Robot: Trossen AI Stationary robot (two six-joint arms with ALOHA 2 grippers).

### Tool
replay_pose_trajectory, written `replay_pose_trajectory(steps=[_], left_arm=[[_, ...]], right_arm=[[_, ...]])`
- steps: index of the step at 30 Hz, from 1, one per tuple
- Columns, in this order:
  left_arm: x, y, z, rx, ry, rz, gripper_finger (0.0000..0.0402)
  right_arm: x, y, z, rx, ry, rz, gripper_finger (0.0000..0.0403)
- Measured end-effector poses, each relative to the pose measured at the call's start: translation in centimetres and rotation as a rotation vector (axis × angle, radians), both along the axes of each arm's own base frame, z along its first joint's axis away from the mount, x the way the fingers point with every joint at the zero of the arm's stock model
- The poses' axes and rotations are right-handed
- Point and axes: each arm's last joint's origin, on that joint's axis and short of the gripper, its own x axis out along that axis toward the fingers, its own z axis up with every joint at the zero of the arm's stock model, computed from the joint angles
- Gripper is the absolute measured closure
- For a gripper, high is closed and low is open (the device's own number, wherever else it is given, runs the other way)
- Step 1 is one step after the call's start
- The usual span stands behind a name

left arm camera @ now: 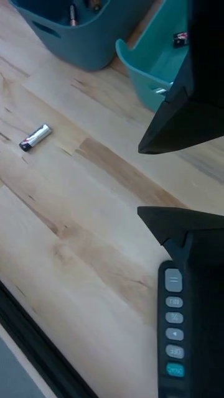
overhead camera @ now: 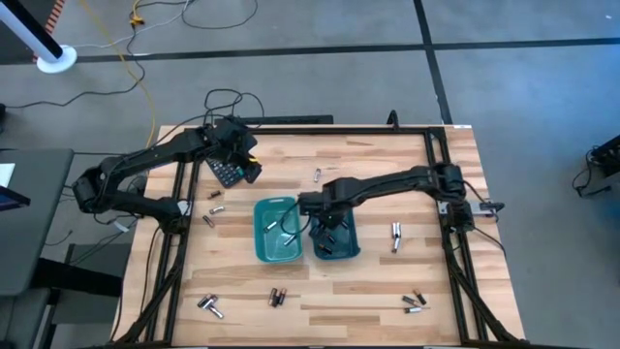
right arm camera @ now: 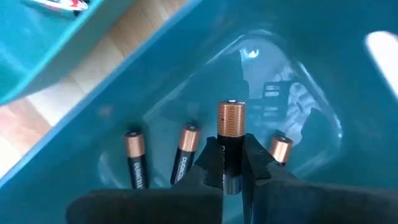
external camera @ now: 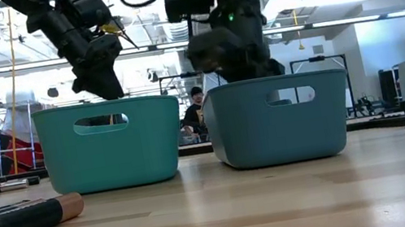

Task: Sort batteries
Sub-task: Put the black battery into the blue bin, then put the silver battery into the green bin

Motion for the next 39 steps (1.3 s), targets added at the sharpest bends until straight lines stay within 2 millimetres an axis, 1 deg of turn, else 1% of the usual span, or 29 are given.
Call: replay_pose_trajectory(steps=[5,7,12,23,26,30,33,35,37,39], left_arm=[[-0.1,-0.1,-0.1,-0.008,0.011,0.0,0.026],[-0.1,-0.1,-0.1,-0.007,0.01,0.0,0.026],[-0.1,-0.1,-0.1,0.003,0.014,-0.015,0.026],[-0.2,-0.2,-0.2,-0.007,0.034,-0.02,0.026],[-0.2,-0.2,-0.2,-0.008,0.034,-0.019,0.026],[-0.2,-0.2,-0.2,-0.008,0.034,-0.019,0.026],[-0.2,-0.2,-0.2,-0.008,0.033,-0.019,0.026],[-0.2,-0.2,-0.2,-0.008,0.033,-0.02,0.026],[-0.2,-0.2,-0.2,-0.007,0.034,-0.021,0.026],[-0.2,-0.2,-0.2,-0.007,0.033,-0.02,0.026]], right_arm=[[0.5,0.1,-1.6,0.004,0.027,0.0,0.036],[0.5,0.1,-1.8,0.006,0.034,-0.005,0.0348],[0.6,0.3,-1.7,0.011,0.022,-0.03,0.0328],[0.6,0.3,-1.7,0.011,0.02,-0.03,0.0304],[0.6,0.3,-1.7,0.012,0.02,-0.031,0.0287],[0.6,0.3,-1.7,0.012,0.025,-0.033,0.0253],[0.2,0.3,-1.3,0.012,0.043,-0.043,0.023],[-0.2,0.2,-0.5,0.012,0.043,-0.06,0.022],[-0.6,0.1,0.7,-0.016,0.022,-0.082,0.0217],[-1.2,0.1,2.5,-0.07,-0.027,-0.102,0.0218]])
